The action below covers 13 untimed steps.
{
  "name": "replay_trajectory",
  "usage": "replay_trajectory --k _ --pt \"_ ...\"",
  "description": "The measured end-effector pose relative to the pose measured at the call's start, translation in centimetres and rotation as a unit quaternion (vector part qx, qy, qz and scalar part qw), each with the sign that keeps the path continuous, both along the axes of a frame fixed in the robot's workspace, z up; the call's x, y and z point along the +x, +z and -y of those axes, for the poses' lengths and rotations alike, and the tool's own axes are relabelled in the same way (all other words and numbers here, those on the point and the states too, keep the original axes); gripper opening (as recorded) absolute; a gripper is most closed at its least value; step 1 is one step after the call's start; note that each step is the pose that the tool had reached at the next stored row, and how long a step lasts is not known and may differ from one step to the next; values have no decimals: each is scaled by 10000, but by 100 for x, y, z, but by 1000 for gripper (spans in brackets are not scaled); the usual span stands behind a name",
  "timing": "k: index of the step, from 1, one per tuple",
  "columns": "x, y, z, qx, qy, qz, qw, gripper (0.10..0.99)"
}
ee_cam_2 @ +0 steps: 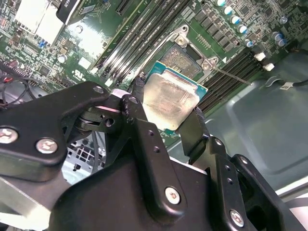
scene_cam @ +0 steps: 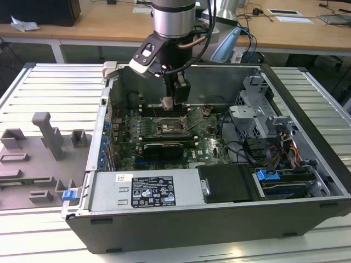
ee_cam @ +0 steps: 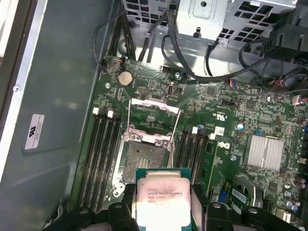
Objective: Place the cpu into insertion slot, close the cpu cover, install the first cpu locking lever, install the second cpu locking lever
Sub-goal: 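Place the cpu into insertion slot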
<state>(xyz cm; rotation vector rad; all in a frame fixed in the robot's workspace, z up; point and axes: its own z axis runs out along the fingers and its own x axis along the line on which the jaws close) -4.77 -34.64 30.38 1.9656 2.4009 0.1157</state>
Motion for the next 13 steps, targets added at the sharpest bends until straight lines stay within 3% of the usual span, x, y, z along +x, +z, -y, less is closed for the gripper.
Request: replay_trajectory --k 4,8,13 --pt "-4 -12 -6 1 -115 0 9999 537" --pt "-23 -52 -13 0 -401 0 9992 537" --pt "-25 -213 -29 0 -719 0 9974 537"
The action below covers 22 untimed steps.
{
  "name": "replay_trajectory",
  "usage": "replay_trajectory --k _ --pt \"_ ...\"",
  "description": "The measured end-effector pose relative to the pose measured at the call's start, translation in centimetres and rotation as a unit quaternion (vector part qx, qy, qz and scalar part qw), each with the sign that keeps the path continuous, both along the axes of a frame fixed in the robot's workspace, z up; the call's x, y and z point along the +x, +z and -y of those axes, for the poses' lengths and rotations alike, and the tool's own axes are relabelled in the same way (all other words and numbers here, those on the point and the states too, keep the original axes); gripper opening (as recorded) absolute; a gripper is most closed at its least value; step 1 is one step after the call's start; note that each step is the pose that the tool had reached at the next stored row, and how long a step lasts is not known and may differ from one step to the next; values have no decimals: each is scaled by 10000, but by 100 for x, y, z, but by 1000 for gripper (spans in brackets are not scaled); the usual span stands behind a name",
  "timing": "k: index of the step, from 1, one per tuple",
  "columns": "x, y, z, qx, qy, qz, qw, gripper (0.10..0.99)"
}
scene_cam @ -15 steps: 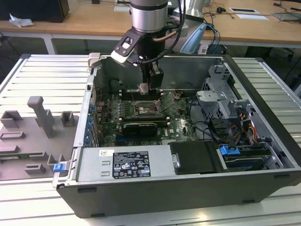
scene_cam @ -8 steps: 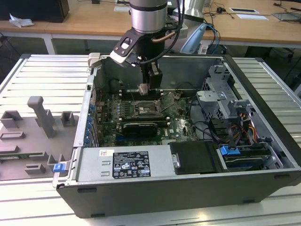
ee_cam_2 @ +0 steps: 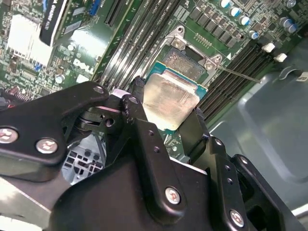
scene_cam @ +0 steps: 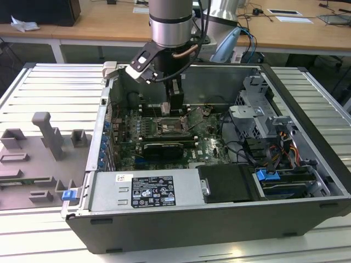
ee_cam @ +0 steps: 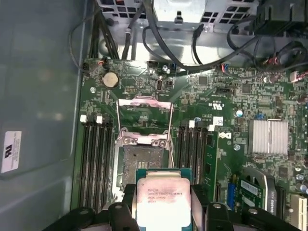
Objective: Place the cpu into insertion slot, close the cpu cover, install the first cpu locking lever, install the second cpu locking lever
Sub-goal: 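Place the cpu into insertion slot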
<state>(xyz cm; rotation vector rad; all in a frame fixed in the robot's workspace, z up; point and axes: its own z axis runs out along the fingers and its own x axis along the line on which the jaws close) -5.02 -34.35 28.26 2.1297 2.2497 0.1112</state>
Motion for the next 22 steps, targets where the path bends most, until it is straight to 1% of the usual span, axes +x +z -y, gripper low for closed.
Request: replay_trajectory --k 3,5,7,8,10,12,17,22 --pt "2 -64 -6 0 -22 0 10000 537" --pt "1 -132 -7 7 -33 0 10000 537" --pt "1 -137 -6 6 -33 -1 10000 537" --pt "1 -147 -11 -5 -37 0 10000 537" --pt "1 -167 -22 -6 -63 0 10000 537" --pt "1 -201 -38 -5 -95 0 10000 537" --pt "1 -298 -41 -5 -103 0 9999 537" --pt "1 -318 -41 -6 -103 -1 9999 537"
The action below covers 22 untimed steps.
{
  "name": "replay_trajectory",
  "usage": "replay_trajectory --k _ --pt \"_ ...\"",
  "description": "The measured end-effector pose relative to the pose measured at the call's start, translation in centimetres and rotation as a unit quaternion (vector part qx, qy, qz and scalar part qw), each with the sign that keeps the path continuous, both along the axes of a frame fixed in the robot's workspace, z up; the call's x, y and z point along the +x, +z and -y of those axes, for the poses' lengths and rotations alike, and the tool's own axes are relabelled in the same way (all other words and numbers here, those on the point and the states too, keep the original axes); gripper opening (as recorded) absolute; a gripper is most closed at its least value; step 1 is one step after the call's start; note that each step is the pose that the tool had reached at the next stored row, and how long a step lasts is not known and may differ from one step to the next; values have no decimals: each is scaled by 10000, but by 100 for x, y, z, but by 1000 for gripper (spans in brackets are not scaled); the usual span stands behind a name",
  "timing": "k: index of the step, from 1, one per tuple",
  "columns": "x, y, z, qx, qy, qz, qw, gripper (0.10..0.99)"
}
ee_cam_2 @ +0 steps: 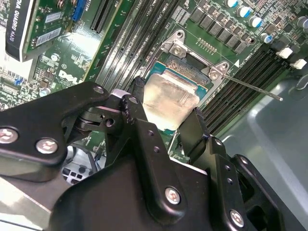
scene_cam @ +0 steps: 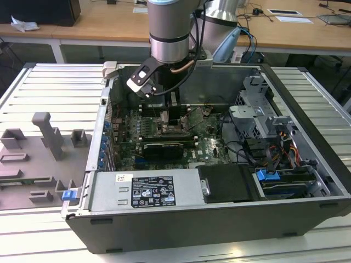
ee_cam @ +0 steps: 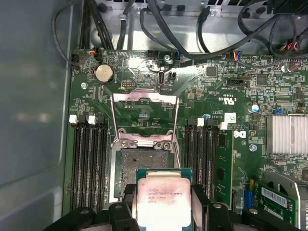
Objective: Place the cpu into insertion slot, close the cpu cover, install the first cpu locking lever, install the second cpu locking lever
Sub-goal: 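Place the cpu into insertion slot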
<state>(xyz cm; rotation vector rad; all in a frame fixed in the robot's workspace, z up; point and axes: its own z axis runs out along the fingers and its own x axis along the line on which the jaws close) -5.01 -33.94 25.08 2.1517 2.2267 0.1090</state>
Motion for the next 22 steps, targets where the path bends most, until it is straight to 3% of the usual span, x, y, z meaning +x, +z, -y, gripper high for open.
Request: replay_trajectory --k 9,16,22 --pt "0 -27 -14 9 -1 1 10000 537" --pt "6 -146 -117 9 -14 -3 10000 537" --pt "9 -269 -159 8 -41 -5 10000 537"
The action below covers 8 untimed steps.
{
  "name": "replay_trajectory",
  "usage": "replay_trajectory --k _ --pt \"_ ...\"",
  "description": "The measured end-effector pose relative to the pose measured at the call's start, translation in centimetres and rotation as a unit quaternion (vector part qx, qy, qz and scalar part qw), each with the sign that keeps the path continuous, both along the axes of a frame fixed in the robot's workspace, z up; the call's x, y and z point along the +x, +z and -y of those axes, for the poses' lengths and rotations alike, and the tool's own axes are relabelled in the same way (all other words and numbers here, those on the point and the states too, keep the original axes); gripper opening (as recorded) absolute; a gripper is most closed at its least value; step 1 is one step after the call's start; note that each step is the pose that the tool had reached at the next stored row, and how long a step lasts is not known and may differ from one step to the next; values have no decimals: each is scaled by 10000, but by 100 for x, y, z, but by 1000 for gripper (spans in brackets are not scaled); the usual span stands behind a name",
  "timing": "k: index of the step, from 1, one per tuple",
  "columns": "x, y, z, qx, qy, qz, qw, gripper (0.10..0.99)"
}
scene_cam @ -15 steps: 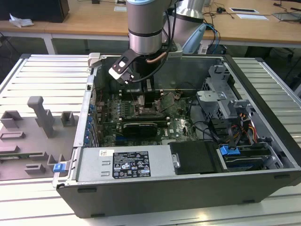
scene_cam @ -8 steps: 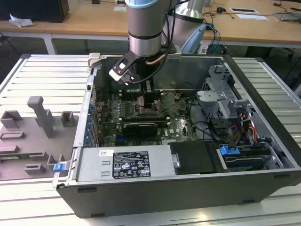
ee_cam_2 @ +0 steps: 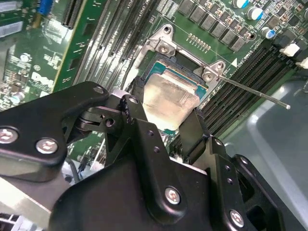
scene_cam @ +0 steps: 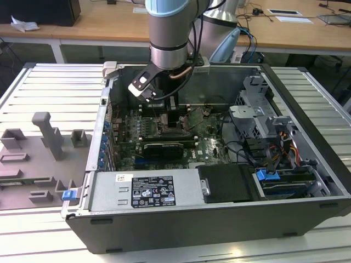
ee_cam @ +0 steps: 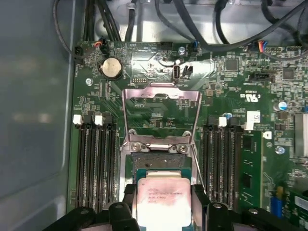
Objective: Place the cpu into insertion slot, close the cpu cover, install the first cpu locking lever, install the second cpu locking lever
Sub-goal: 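Place the cpu into insertion slot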
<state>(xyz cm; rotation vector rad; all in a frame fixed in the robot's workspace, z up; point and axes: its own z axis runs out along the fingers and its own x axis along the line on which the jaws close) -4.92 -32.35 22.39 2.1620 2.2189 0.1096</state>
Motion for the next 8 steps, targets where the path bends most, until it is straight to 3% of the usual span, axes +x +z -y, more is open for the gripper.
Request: replay_trajectory --k 3,8 --pt "1 -87 -7 0 -121 0 9999 537" --pt "15 -131 -8 -2 -168 0 9999 537"
